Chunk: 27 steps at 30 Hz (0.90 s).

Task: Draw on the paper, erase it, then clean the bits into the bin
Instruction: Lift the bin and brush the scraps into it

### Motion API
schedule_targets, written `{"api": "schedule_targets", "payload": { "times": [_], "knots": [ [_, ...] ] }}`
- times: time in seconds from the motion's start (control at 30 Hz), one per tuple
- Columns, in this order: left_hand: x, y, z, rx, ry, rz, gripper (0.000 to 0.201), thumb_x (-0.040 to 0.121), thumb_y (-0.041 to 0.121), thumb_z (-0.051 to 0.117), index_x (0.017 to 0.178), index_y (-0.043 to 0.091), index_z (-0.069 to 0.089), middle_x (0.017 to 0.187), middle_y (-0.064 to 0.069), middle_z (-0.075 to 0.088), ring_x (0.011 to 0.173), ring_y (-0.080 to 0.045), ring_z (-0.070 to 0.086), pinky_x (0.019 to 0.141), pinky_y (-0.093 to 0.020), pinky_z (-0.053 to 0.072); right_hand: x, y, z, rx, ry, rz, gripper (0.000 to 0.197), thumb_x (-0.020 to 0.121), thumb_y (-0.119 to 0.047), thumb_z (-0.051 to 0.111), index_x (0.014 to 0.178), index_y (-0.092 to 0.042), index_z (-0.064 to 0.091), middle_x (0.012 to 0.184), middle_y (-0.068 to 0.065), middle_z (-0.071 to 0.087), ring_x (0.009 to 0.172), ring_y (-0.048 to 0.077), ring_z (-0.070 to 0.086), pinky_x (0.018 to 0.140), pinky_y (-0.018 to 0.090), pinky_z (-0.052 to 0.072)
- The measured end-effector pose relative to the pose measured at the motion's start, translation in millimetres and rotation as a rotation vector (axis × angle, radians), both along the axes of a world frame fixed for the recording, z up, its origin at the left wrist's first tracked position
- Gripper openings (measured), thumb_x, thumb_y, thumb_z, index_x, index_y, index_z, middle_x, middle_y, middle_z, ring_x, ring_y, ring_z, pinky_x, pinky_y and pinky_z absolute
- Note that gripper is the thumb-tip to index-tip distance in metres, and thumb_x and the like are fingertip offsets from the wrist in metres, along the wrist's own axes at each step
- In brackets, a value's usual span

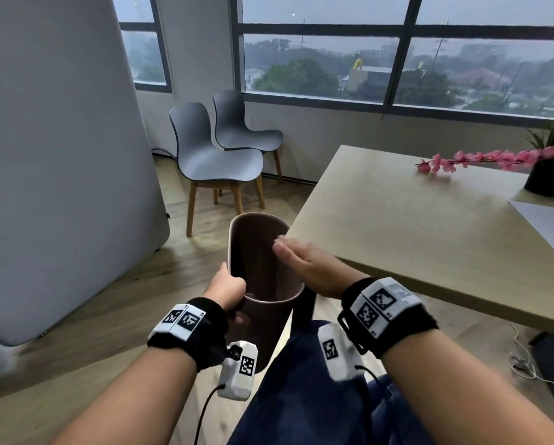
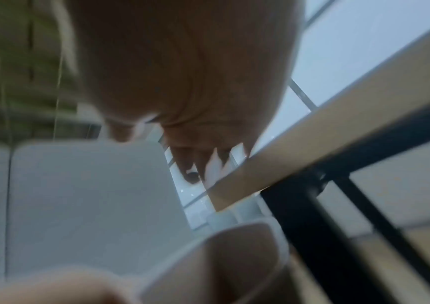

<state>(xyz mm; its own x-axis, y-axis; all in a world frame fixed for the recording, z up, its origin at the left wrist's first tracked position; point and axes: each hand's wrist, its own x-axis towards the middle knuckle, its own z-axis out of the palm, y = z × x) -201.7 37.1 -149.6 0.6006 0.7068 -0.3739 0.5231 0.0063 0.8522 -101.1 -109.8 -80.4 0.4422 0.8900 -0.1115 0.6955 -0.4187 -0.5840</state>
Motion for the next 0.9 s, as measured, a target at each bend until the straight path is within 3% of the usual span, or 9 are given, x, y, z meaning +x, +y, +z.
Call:
{"api": "schedule_targets", "payload": {
  "times": [0.07,0.13,0.2,0.27,0.4,0.53,0.63,0.77,0.9],
  "knots": [
    [0.2,0.5,0.3,0.001,0.002,-0.005,0.038,0.081,-0.001,0.031,0.113,0.018,0.038,0.089,-0.018,0.058,0.036,-0.028,0.057,0.032,-0.031,0.047,-0.9,-7.1,7.7,0.2,0.158,-0.022,0.053,0.103,-0.04,0.034,0.147,-0.012,0.039,0.154,-0.001,0.037,0.142,0.01,0.03,0.114,0.019,0.017],
    [0.1,0.5,0.4,0.006,0.004,-0.006,0.038,0.081,-0.002,0.031,0.113,0.018,0.038,0.088,-0.018,0.058,0.033,-0.028,0.055,0.032,-0.03,0.047,29.5,-20.4,6.1,0.317,-0.077,-0.41,0.056,0.102,-0.042,0.035,0.146,-0.007,0.04,0.153,0.007,0.039,0.142,0.02,0.031,0.117,0.03,0.017],
    [-0.1,-0.2,0.5,0.007,0.0,-0.002,0.036,0.081,-0.001,0.031,0.11,0.018,0.038,0.085,-0.017,0.057,0.032,-0.027,0.054,0.032,-0.03,0.047,72.3,-43.2,2.8,0.097,-0.285,-0.785,0.07,0.1,-0.052,0.027,0.148,-0.002,0.032,0.156,0.016,0.03,0.145,0.028,0.022,0.119,0.042,0.012],
    [-0.3,-0.8,-0.3,0.004,0.001,-0.005,0.035,0.081,-0.001,0.031,0.109,0.019,0.038,0.085,-0.018,0.057,0.032,-0.028,0.054,0.033,-0.03,0.047,96.1,-56.7,0.8,-0.174,-0.187,-0.923,0.085,0.096,-0.063,0.019,0.151,0.002,0.021,0.159,0.019,0.019,0.148,0.031,0.012,0.12,0.045,0.007],
    [0.0,0.8,-0.7,-0.017,0.006,-0.018,0.036,0.081,-0.001,0.031,0.111,0.018,0.038,0.086,-0.018,0.058,0.036,-0.029,0.056,0.035,-0.032,0.049,69.7,-16.5,-2.4,-0.256,-0.288,-0.582,0.09,0.092,-0.07,0.012,0.15,-0.002,0.027,0.159,0.017,0.021,0.147,0.029,0.017,0.119,0.044,0.013],
    [-0.3,1.5,-0.6,-0.014,0.007,-0.017,0.035,0.08,-0.001,0.032,0.11,0.017,0.039,0.086,-0.017,0.057,0.036,-0.028,0.056,0.038,-0.035,0.051,18.2,18.9,1.3,0.034,0.149,-0.006,0.064,0.097,-0.059,0.029,0.136,-0.016,0.056,0.144,0.003,0.052,0.136,0.016,0.042,0.117,0.035,0.024],
    [-0.9,1.4,-0.8,-0.021,-0.002,-0.015,0.033,0.081,-0.001,0.032,0.107,0.019,0.039,0.085,-0.016,0.056,0.037,-0.029,0.057,0.046,-0.041,0.053,49.4,1.3,6.2,0.193,-0.073,-0.295,0.053,0.101,-0.049,0.033,0.14,-0.018,0.051,0.148,0.003,0.047,0.139,0.016,0.038,0.119,0.043,0.018],
    [-1.3,-0.2,-0.9,-0.021,-0.01,-0.005,0.033,0.081,-0.001,0.031,0.106,0.018,0.04,0.082,-0.015,0.057,0.038,-0.029,0.057,0.046,-0.042,0.053,103.4,-41.1,6.3,-0.187,-0.174,-0.914,0.082,0.096,-0.063,0.012,0.15,-0.004,0.029,0.159,0.015,0.022,0.147,0.031,0.014,0.119,0.051,0.003],
    [-1.3,-0.7,-0.1,-0.027,-0.01,0.0,0.034,0.081,-0.001,0.031,0.108,0.019,0.04,0.083,-0.016,0.057,0.039,-0.03,0.057,0.045,-0.042,0.053,68.8,-15.9,-7.6,-0.221,-0.278,-0.573,0.086,0.094,-0.066,0.01,0.151,-0.003,0.025,0.161,0.015,0.017,0.148,0.031,0.013,0.12,0.047,0.008]
  ]
}}
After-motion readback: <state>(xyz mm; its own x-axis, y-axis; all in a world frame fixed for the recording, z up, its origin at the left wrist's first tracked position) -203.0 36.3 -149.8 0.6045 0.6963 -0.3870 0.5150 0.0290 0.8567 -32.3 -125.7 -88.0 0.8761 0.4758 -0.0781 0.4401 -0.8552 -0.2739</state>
